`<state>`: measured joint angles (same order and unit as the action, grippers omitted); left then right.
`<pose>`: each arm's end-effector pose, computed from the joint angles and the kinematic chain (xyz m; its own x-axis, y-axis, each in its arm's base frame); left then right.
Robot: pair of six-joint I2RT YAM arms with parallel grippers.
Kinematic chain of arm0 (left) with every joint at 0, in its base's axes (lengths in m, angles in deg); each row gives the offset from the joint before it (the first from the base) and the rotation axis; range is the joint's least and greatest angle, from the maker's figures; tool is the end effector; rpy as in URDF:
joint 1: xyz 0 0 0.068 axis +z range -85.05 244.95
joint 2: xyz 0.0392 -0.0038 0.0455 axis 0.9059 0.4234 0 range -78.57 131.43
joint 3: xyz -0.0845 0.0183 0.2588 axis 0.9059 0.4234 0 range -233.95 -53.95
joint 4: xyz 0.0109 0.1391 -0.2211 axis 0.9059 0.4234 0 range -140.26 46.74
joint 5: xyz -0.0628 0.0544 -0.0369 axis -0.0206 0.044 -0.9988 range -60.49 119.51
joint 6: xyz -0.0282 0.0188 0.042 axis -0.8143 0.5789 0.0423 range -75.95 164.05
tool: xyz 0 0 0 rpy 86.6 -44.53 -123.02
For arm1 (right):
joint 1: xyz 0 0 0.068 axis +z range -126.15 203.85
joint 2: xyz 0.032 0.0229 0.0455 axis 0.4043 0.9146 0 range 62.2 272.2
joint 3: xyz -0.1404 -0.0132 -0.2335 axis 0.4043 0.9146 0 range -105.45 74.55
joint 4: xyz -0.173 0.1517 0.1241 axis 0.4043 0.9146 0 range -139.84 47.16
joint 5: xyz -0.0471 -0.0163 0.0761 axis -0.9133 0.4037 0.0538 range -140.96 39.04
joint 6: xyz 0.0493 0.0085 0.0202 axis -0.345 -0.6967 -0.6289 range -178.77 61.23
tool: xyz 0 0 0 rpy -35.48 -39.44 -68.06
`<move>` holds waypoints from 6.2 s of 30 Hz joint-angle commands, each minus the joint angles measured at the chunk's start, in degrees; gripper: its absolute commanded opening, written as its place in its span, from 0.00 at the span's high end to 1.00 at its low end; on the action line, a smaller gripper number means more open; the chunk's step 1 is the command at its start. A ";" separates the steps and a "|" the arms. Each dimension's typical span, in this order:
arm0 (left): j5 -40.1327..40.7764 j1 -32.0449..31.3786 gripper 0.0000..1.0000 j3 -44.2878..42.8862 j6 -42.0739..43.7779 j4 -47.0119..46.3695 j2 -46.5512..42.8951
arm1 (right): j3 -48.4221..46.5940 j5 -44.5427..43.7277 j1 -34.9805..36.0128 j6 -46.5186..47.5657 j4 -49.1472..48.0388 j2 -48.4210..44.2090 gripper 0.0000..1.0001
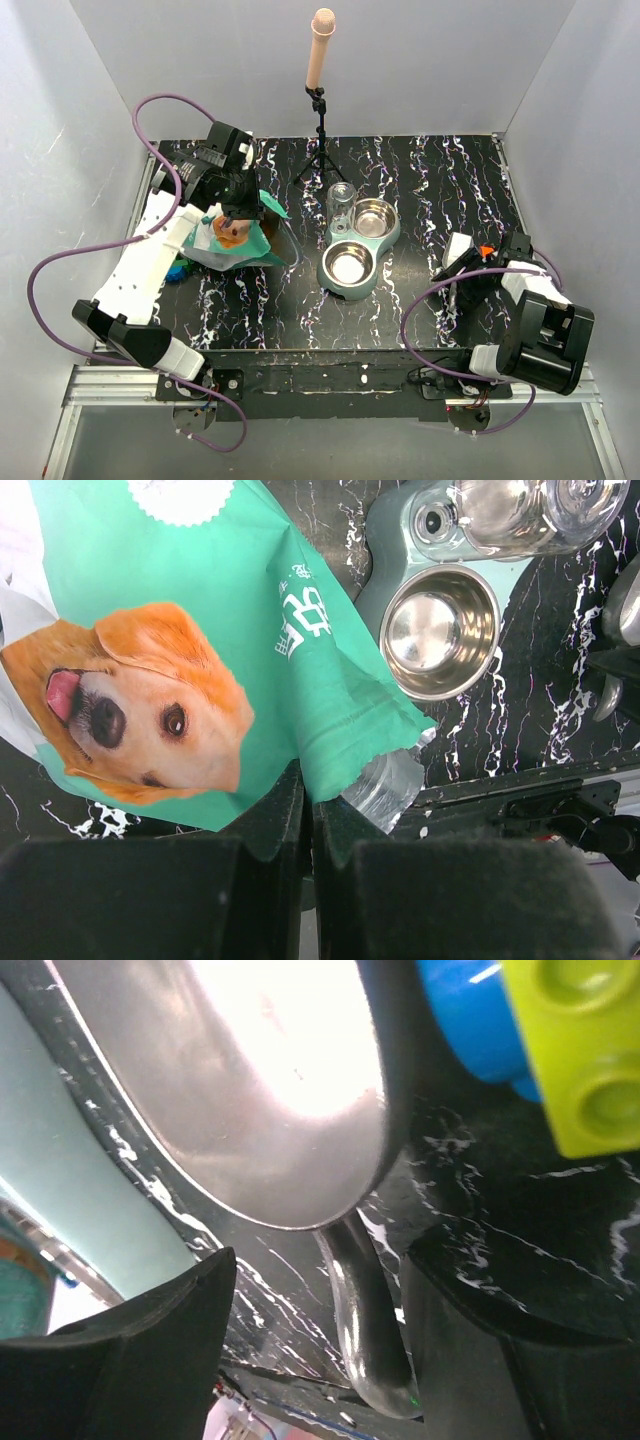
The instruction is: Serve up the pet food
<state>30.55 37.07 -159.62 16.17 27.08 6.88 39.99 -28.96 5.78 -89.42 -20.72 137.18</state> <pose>0.2370 -0.1247 0.4256 -0.8708 -0.0682 -0.4869 0.0585 0.9689 -0.2404 0.2080 -0.0539 0.1550 -0.6831 0.7201 -0.1218 0.5943 0.6450 0.4803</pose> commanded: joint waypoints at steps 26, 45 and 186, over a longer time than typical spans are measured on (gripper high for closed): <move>0.55 -0.07 1.00 0.29 2.22 -0.26 -2.92 | 16.64 7.18 -5.31 -15.05 -27.11 -1.42 0.65; -3.13 -0.07 1.00 5.47 -1.74 -3.51 -4.94 | -9.10 -4.24 12.93 -10.64 33.96 -32.69 0.99; -16.87 -1.04 1.00 9.70 -6.84 -16.96 -13.20 | -40.77 12.72 67.29 -21.55 -29.22 19.95 0.99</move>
<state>20.85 37.90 -144.26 8.52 13.92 -0.48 -3.38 -20.55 73.23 -110.51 -44.87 165.27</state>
